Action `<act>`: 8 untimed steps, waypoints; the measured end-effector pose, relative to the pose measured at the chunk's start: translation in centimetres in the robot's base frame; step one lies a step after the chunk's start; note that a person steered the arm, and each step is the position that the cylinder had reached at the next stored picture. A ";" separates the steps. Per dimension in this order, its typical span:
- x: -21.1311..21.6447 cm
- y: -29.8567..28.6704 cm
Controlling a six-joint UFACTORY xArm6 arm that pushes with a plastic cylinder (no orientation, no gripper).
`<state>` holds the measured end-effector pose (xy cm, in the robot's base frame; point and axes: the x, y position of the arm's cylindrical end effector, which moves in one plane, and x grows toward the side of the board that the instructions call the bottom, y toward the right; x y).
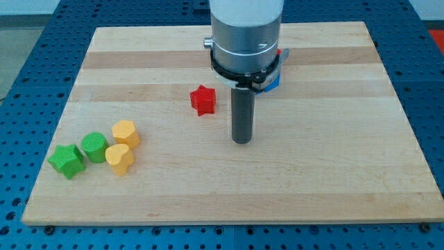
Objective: Point your arm at the blue triangle
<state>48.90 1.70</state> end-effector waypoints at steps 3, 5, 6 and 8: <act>-1.8 0.2; -3.6 0.3; -4.7 0.4; -6.7 0.9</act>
<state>42.17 2.59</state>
